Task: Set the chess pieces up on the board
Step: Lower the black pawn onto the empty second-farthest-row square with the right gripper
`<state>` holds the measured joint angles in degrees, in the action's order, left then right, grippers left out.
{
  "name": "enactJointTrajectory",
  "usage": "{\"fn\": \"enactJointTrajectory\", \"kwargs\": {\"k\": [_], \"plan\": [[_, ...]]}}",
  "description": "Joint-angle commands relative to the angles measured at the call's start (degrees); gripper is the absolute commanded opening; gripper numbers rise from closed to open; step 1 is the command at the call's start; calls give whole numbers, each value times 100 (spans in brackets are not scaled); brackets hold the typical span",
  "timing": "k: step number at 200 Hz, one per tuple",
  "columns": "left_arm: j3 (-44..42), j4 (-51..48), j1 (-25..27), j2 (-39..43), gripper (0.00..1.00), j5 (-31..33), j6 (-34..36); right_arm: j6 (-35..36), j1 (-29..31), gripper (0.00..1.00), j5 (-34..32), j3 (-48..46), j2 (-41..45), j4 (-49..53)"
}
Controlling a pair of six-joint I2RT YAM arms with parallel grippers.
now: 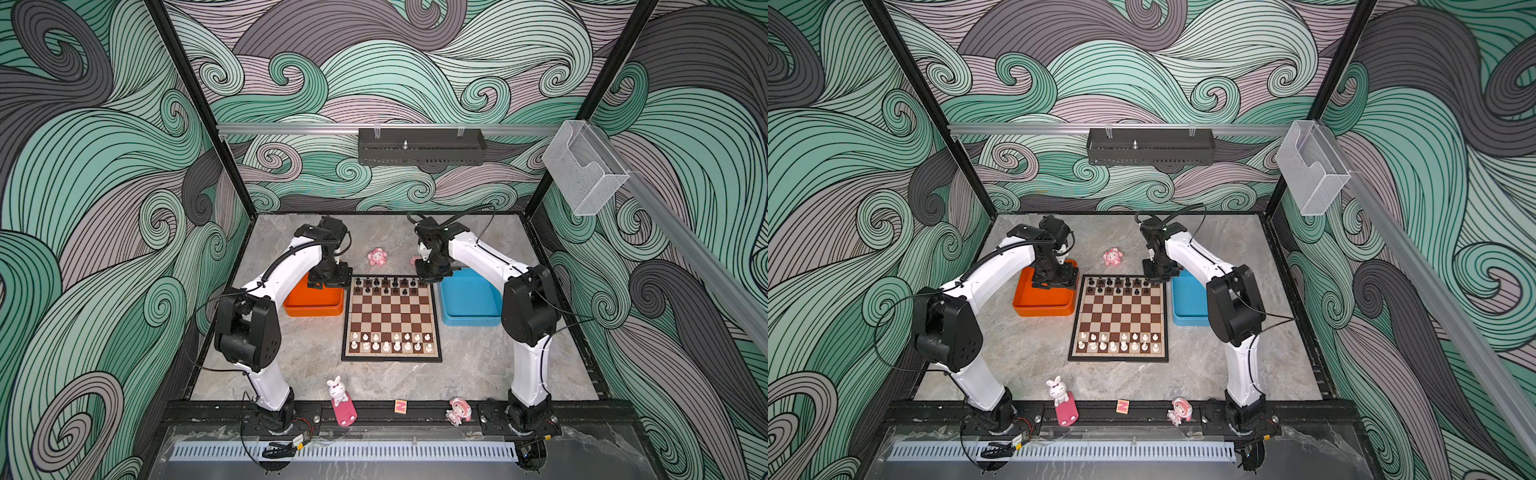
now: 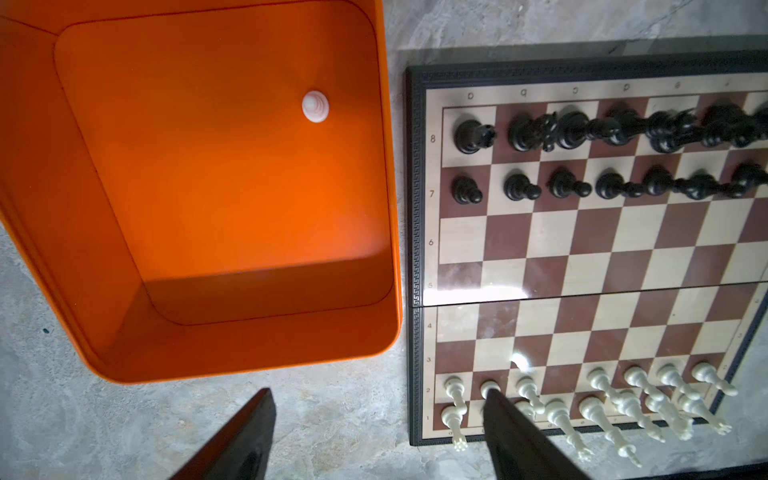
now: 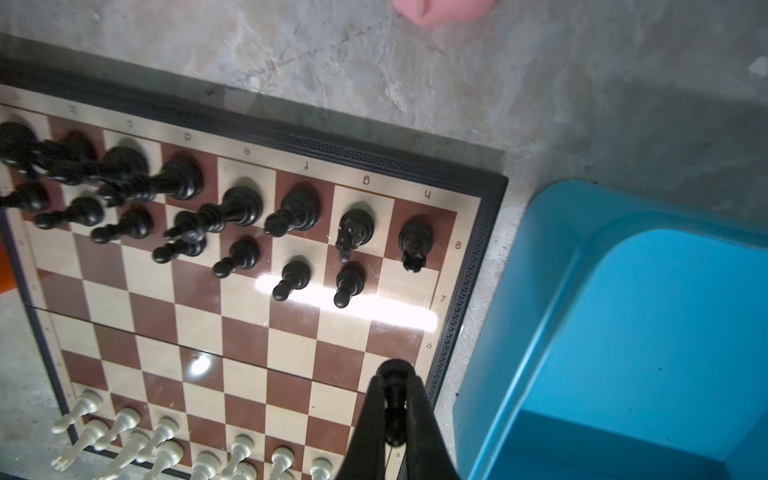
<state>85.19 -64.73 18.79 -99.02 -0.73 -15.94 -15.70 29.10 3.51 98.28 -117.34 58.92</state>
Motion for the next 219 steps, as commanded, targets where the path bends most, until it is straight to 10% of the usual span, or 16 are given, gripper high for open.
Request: {"fn": "enactJointTrajectory", "kwargs": {"k": [1,219], "plan": [[-45,35,-81,173,81,-138,96,-108,26,4,-1,139,-207,171],[-133,117,-287,68,81,-248,155,-152,25,8,-263,413,-890,30]]}}
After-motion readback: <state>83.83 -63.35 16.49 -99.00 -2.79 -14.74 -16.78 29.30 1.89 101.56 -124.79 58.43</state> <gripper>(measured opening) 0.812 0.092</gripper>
